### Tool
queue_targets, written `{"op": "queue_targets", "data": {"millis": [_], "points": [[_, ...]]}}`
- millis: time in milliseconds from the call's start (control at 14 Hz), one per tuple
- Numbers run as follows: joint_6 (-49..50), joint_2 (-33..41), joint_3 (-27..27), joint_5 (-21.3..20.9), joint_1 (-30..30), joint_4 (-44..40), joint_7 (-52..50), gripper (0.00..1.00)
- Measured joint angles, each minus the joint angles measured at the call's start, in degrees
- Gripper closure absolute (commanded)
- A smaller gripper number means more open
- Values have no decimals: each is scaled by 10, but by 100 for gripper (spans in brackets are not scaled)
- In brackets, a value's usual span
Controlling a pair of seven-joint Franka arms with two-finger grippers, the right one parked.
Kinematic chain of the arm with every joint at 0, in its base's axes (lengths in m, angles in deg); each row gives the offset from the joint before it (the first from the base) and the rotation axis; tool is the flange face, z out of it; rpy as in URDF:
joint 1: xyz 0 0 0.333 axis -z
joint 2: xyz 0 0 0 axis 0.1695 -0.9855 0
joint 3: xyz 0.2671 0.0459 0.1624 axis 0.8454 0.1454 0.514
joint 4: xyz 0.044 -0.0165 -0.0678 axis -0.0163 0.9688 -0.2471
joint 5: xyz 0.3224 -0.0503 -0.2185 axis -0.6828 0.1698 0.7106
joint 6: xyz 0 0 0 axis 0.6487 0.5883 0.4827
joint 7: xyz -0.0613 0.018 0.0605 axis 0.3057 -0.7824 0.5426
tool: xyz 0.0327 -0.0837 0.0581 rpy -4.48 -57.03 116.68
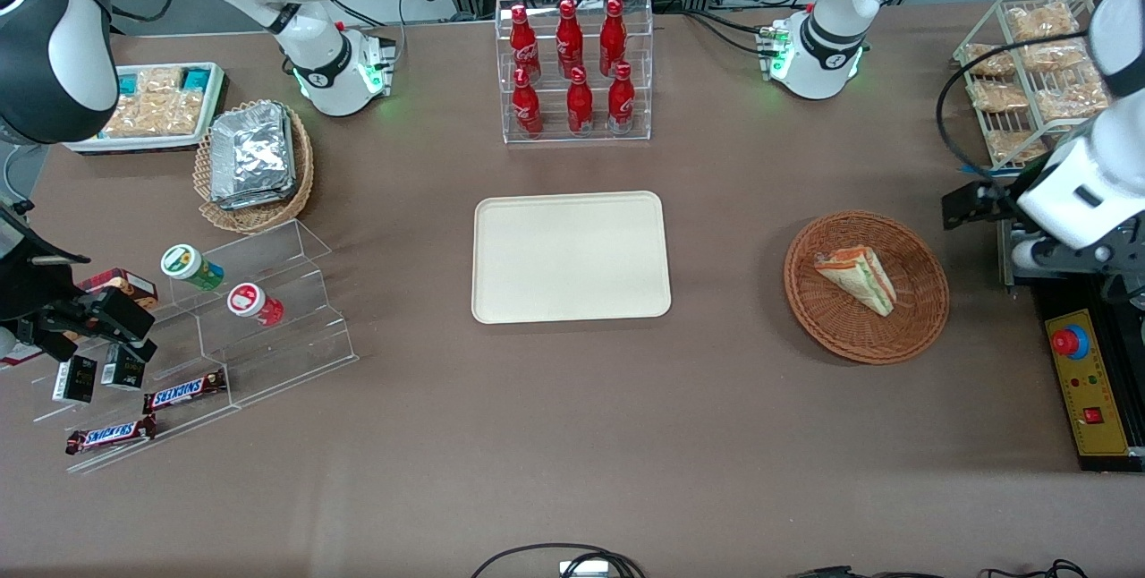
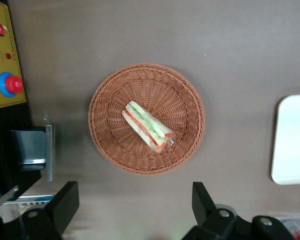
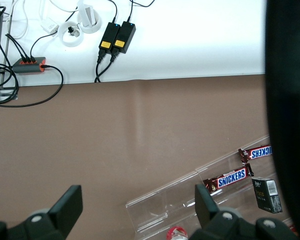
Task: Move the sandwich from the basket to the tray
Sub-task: 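Lower the open left gripper over the sandwich in the wicker basket, then close the left gripper on the sandwich and lift it from the basket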
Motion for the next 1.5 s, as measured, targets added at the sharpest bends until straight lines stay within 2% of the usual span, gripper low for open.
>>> {"op": "queue_targets", "data": {"millis": [714, 1500], "points": [[-304, 14, 0, -1, 0, 296, -291, 0], [-485, 6, 2, -2, -1, 436, -434, 0]]}}
